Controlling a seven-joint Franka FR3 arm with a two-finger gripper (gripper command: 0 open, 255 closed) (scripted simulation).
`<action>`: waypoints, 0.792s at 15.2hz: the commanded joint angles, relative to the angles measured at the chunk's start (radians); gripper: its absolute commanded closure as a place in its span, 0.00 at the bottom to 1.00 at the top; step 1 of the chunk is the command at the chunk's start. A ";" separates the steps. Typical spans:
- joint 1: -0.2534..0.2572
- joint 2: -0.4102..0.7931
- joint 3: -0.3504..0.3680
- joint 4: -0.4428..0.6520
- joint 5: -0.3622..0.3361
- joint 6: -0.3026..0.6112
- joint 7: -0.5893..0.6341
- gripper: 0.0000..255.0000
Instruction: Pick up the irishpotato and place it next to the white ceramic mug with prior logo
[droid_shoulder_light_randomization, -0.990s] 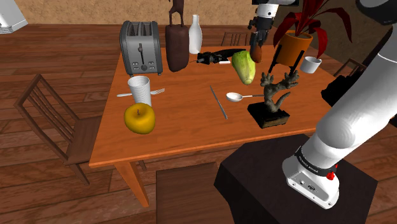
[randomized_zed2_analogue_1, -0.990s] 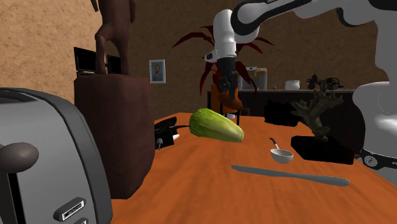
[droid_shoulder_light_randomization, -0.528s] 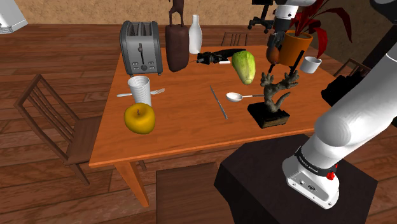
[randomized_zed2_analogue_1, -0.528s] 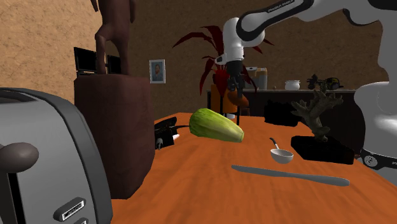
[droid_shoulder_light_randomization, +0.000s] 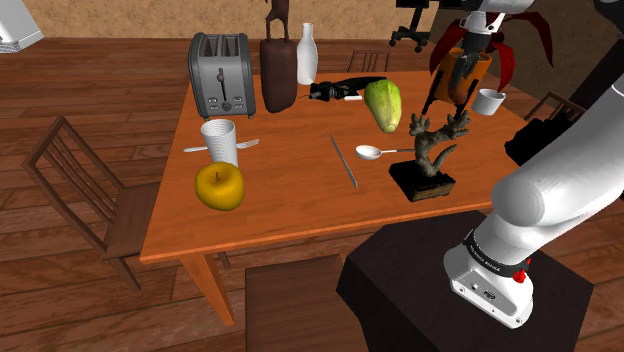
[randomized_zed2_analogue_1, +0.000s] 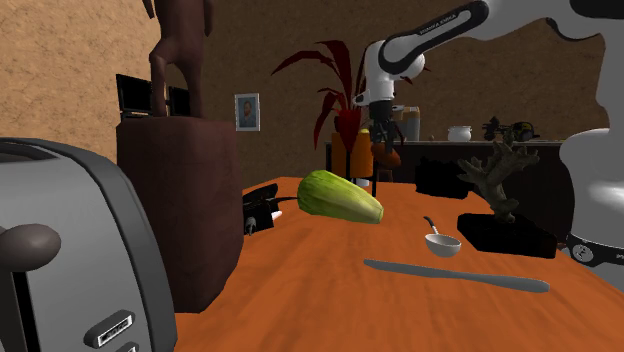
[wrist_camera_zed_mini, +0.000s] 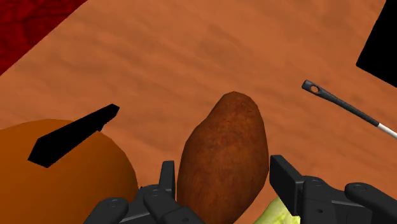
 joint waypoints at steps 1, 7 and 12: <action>-0.024 0.000 -0.026 -0.001 -0.006 0.001 -0.050 1.00; -0.097 0.032 -0.100 0.034 -0.009 -0.004 -0.197 1.00; -0.163 0.090 -0.160 0.095 0.009 -0.012 -0.329 1.00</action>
